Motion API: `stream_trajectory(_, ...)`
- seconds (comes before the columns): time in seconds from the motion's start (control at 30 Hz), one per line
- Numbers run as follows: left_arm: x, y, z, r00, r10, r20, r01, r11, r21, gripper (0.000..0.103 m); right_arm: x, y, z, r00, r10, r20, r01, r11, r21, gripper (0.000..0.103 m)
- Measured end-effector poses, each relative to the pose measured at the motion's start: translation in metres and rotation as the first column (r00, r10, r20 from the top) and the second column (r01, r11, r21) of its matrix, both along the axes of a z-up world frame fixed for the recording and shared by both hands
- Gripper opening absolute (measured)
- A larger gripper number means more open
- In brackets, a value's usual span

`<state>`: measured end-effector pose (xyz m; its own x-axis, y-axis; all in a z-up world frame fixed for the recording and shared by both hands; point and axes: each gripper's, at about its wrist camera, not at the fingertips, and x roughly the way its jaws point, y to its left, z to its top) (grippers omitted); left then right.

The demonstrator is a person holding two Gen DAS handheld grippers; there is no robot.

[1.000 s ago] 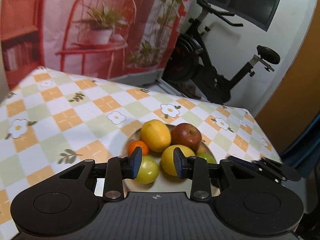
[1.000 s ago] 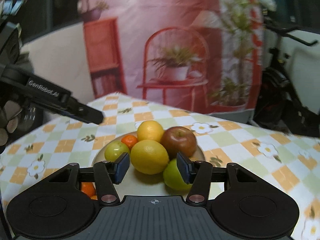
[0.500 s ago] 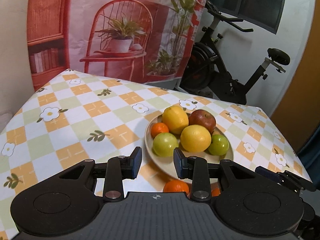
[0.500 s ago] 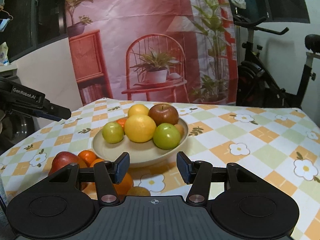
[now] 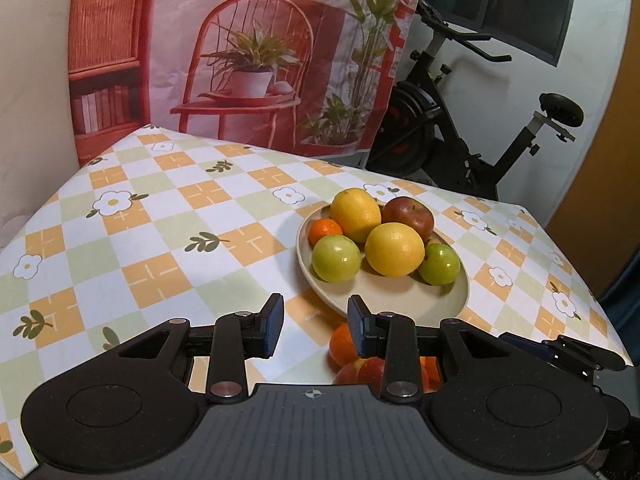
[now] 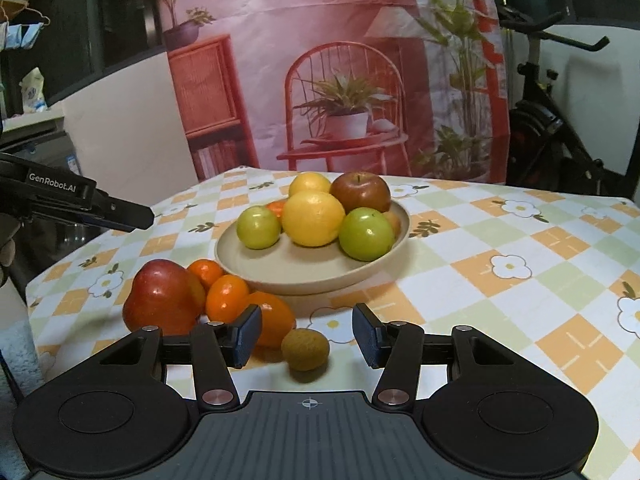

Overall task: Organize fruits
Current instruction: 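Move the right gripper down to the small brown fruit and close on it, then hold the brown fruit with the right gripper while the left grasps an orange tangerine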

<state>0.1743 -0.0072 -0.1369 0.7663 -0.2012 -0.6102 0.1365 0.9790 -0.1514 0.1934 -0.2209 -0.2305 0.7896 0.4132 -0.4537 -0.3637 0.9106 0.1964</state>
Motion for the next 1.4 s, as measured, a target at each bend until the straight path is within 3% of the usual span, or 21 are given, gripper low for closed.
stream_trajectory(0.33, -0.001, 0.001, -0.006, 1.000, 0.015, -0.012, -0.015, 1.000, -0.018, 0.037, 0.006, 0.003, -0.005, 0.998, 0.035, -0.055, -0.035, 0.999, -0.005, 0.040)
stream_trajectory(0.57, -0.002, 0.002, -0.008, 1.000, 0.022, -0.010, -0.023, 0.999, -0.023, 0.037, 0.013, 0.011, -0.010, 0.994, 0.049, -0.101, -0.055, 0.996, -0.067, 0.026)
stream_trajectory(1.4, 0.000, -0.003, -0.019, 0.997, -0.026, -0.067, 0.024, 0.999, -0.029, 0.037, 0.011, -0.005, -0.007, 0.996, 0.010, -0.086, -0.009, 1.000, 0.018, 0.025)
